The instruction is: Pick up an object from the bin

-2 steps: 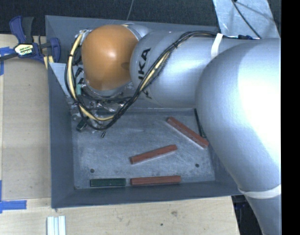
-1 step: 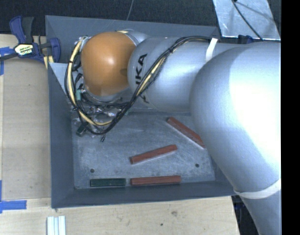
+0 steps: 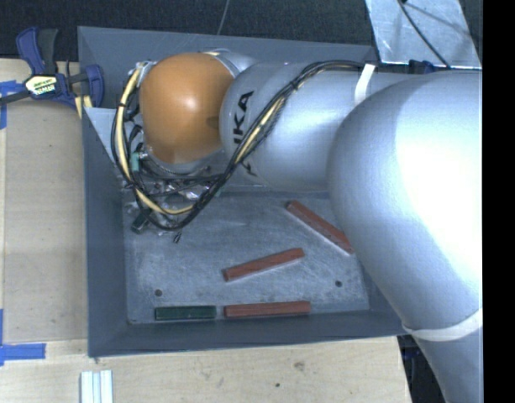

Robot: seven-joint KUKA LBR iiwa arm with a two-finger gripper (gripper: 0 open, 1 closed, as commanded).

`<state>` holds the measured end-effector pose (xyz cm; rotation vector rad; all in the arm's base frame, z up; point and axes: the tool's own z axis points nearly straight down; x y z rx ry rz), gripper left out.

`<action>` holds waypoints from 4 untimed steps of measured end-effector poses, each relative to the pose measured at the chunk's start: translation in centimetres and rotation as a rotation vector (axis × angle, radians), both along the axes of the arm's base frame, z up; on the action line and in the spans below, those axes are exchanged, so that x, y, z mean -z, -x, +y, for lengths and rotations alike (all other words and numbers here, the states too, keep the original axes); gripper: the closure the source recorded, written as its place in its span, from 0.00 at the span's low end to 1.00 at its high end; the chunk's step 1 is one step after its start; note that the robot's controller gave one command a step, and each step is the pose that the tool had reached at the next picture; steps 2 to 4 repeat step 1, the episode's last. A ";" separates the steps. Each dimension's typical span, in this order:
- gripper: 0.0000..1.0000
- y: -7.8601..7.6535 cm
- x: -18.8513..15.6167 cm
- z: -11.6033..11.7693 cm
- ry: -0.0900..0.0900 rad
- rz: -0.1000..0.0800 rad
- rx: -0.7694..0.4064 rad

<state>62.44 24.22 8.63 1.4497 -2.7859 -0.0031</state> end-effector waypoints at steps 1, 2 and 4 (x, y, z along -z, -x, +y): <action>1.00 0.1 -1.6 0.0 0.002 0.004 0.001; 1.00 0.1 -1.6 0.0 0.002 0.004 0.001; 1.00 0.1 -1.6 0.0 0.002 0.004 0.001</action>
Offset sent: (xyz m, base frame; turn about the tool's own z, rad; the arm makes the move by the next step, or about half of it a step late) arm 0.0000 0.0000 0.0550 0.0000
